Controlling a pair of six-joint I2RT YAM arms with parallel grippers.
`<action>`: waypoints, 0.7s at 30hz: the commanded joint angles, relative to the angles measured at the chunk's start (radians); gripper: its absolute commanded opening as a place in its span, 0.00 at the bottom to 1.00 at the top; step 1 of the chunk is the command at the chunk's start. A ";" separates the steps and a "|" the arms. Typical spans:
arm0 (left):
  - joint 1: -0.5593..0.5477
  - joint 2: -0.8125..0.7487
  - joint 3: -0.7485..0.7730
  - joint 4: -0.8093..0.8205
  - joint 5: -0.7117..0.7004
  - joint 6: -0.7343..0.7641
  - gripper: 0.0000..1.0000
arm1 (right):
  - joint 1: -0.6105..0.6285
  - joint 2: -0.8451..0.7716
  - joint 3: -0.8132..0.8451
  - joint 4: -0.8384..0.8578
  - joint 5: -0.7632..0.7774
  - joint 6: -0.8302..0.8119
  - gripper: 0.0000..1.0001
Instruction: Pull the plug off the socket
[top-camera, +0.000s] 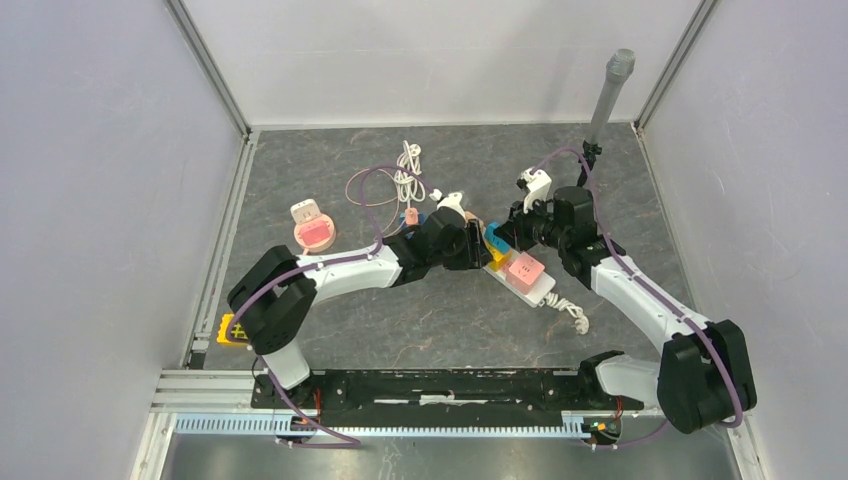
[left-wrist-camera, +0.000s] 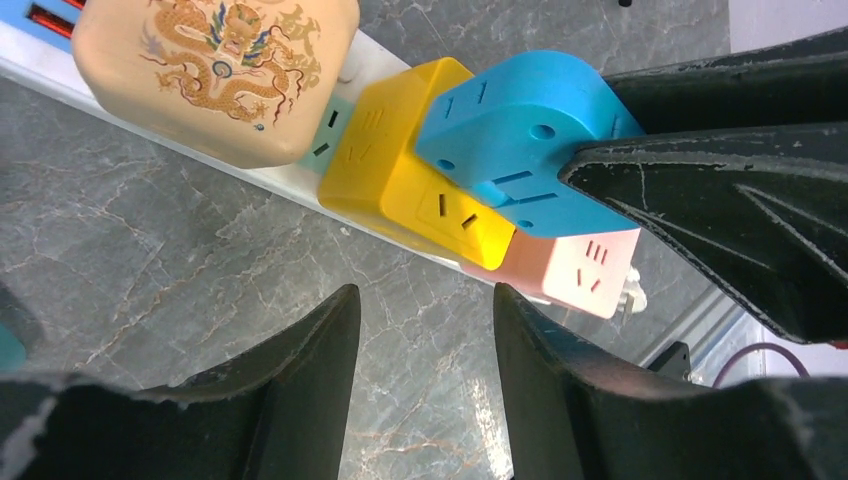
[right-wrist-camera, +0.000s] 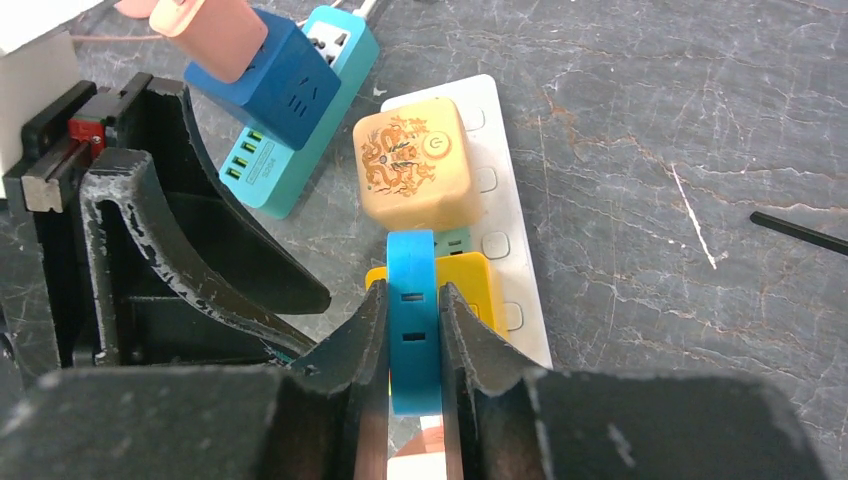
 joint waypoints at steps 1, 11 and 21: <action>-0.005 0.017 0.057 0.054 -0.063 -0.023 0.58 | -0.001 -0.015 -0.013 0.116 0.059 0.059 0.04; -0.005 0.042 0.078 0.053 -0.167 0.008 0.56 | -0.001 -0.082 -0.037 0.100 0.046 -0.039 0.49; -0.005 0.099 0.090 0.045 -0.147 0.028 0.52 | -0.001 -0.009 -0.003 0.036 -0.011 -0.047 0.47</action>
